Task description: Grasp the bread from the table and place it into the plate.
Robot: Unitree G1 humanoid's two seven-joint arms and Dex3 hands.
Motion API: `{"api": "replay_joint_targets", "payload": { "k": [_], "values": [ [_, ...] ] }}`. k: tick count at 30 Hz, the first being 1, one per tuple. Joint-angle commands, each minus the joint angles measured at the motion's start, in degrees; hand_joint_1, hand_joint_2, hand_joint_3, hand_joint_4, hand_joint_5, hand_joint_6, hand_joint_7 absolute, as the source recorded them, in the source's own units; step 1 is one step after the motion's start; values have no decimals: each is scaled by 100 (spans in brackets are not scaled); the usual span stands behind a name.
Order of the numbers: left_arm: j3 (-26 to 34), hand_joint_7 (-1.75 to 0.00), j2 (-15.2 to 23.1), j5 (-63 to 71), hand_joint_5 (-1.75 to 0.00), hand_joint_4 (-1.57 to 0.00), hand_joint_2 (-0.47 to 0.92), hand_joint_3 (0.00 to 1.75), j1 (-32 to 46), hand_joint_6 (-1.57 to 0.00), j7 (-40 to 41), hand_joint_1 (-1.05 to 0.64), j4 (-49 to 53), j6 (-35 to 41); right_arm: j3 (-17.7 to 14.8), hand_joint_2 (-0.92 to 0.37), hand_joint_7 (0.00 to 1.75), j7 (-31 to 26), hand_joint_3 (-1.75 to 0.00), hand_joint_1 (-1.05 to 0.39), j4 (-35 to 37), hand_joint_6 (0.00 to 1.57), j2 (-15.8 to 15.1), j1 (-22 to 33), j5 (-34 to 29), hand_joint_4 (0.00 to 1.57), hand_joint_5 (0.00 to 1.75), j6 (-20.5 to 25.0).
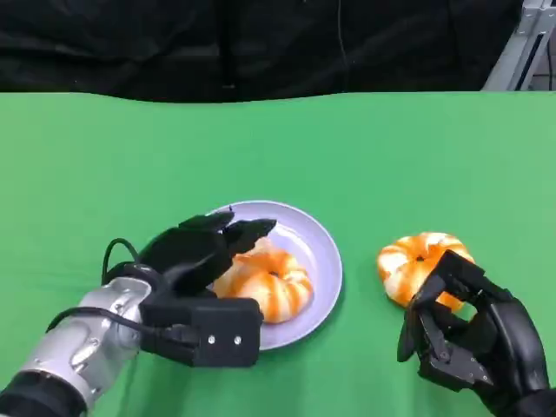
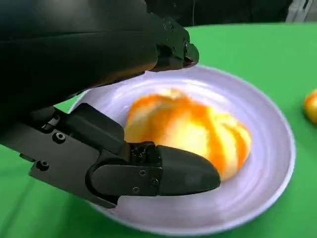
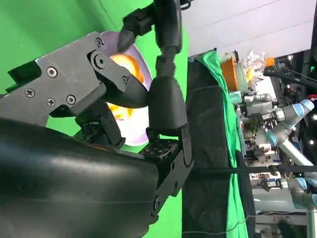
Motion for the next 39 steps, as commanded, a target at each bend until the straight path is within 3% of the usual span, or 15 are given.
{"api": "replay_joint_targets", "payload": {
  "k": [1, 2, 3, 4, 6, 8, 9, 10, 12, 13, 15, 19, 25, 33, 39],
  "values": [
    [449, -7, -178, -582, -5, -12, 92, 40, 382, -34, 90, -79, -409, 50, -66, -58, 173, 11, -117, -12, 26, 62, -59, -45, 69, 86, 175, -82],
    [655, -6, -318, -869, -6, -16, 92, 37, 505, -37, 209, -73, -484, -61, -59, -58, 173, -8, -117, -13, 6, 62, -58, -39, 55, 86, 175, -62],
    [890, -9, -470, -1234, -11, -41, 92, 36, 636, -56, 210, -33, -590, -110, -55, -58, 173, -19, -117, -12, -7, 62, -56, -36, 50, 86, 175, -46],
    [1103, -9, -581, -1598, -11, -56, 92, 44, 756, -69, 153, -14, -703, -172, -48, -58, 173, -36, -117, -12, -24, 62, -51, -25, 36, 86, 175, -37],
    [1441, -10, -698, -2380, -14, -99, 83, 68, 915, -102, -308, 2, -875, -219, -36, -58, 173, -57, -117, -12, -31, 62, -43, -14, 6, 85, 175, -49],
    [1705, -18, -737, -3121, -46, -115, 68, 97, 1014, -123, -892, 6, -965, -168, -20, -58, 173, -78, -117, -12, -60, 62, -30, -4, -11, 85, 175, -36],
    [1841, -55, -736, -3492, -99, -106, 60, 112, 1102, -122, -1184, 3, -1092, -18, -13, -58, 173, -90, -117, -11, -84, 62, -23, 0, -2, 85, 175, -10],
    [1924, -95, -729, -3710, -129, -100, 55, 121, 1164, -108, -1366, 1, -1196, 110, -8, -58, 173, -98, -117, -11, -99, 62, -20, 3, 6, 85, 175, 8],
    [2093, -148, -611, -4278, -162, -92, 48, 135, 1441, -88, -1845, -1, -1838, 604, -1, -58, 173, -111, -117, -11, -106, 62, -13, 0, 11, 85, 175, 6],
    [2168, -160, -541, -4531, -168, -91, 47, 138, 1578, -83, -2048, -1, -2185, 890, 7, -58, 173, -122, -117, -11, -109, 62, -9, -4, 0, 85, 175, 4],
    [2304, -172, -379, -4953, -173, -92, 48, 140, 1867, -80, -2353, 1, -2853, 1449, 19, -58, 174, -136, -117, -10, -120, 62, -9, -8, -9, 85, 175, 16],
    [2654, -174, -52, -5738, -175, -96, 54, 134, 2478, -81, -2922, 2, -3804, 2257, 32, -57, 174, -157, -118, -11, -131, 62, -14, -22, -22, 86, 175, 47],
    [3259, -175, 243, -6693, -175, -96, 63, 126, 3288, -81, -3514, 3, -4322, 2937, 9, -58, 174, -161, -117, -11, -163, 61, -58, -17, -17, 84, 175, 131],
    [3833, -175, 39, -7170, -175, -97, 65, 132, 3918, -80, -3568, 3, -4193, 3070, -44, -58, 174, -104, -116, -11, -95, 61, -102, -74, 17, 84, 175, 131],
    [3939, -175, -87, -7022, -175, -94, 70, 127, 3850, -76, -3609, 6, -3759, 2830, -57, -58, 174, -110, -115, -10, -133, 61, -102, -48, 34, 83, 175, 173]
  ]
}}
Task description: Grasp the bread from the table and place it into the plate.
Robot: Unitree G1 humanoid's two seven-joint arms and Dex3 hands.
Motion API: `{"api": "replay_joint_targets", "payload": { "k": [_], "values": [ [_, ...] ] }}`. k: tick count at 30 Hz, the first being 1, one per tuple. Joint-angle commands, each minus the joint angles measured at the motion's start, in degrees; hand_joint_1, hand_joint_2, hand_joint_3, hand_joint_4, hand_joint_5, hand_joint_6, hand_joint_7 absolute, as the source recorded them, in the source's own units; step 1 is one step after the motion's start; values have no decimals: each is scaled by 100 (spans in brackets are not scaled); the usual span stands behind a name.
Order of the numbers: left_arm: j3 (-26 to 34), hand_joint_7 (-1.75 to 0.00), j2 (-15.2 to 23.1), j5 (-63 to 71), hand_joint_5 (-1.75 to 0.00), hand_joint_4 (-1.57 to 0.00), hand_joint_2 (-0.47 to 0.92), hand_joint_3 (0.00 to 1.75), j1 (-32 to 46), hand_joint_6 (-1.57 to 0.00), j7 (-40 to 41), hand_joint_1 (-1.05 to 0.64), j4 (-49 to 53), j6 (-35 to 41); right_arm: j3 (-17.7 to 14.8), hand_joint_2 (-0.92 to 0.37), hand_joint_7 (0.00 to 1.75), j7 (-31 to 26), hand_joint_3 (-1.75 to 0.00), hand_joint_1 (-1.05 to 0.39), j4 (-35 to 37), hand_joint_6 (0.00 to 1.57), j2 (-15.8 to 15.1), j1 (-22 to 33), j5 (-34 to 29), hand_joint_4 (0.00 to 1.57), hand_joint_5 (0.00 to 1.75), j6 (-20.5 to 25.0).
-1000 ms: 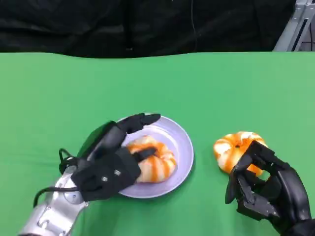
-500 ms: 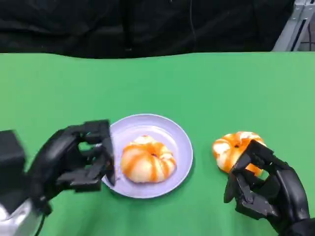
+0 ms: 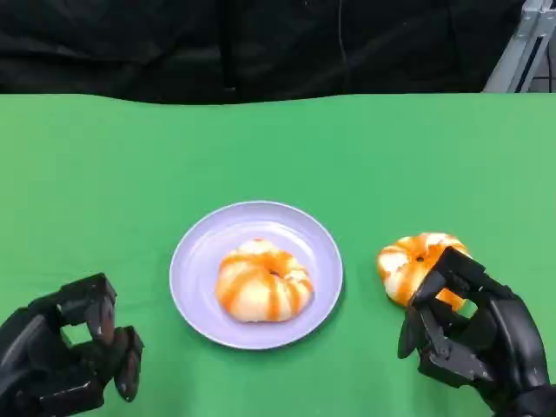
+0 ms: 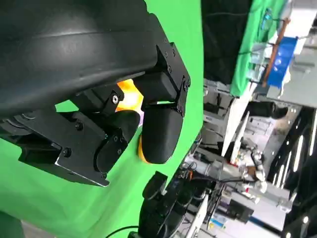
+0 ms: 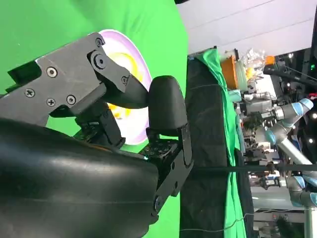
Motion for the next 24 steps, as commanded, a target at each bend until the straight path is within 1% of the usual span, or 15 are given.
{"api": "replay_joint_targets", "payload": {
  "k": [1, 6, 10, 16, 21, 24],
  "values": [
    [143, -175, -27, 129, -175, -94, 69, 126, -86, -76, -41, 7, 321, -248, -59, -58, 174, -8, -115, -10, -79, 61, -91, -16, 69, 83, 175, 60],
    [126, -175, -20, 323, -175, -96, 70, 122, -138, -78, 151, 7, 264, -226, -59, -59, 174, 38, -115, -11, -60, 61, -99, 6, 83, 83, 175, 50],
    [143, -175, 2, 323, -175, -96, 70, 123, -153, -78, 208, 8, 180, -121, -52, -58, 175, 41, -114, -11, 3, 60, -70, 7, 38, 83, 175, -84],
    [135, -175, -8, 381, -175, -95, 70, 123, -163, -78, 171, 9, 210, -195, -35, -59, 175, 57, -114, -11, -107, 61, -88, 26, 91, 84, 175, 65],
    [95, -175, -6, 490, -175, -95, 70, 122, -147, -78, 184, 8, 142, -177, -58, -59, 175, 70, -113, -11, -72, 61, -66, 31, 109, 84, 175, -2],
    [70, -175, -16, 545, -175, -96, 69, 122, -133, -80, 218, 8, 88, -165, -54, -59, 175, 89, -113, -11, -98, 61, -82, 44, 118, 83, 175, 31]
  ]
}}
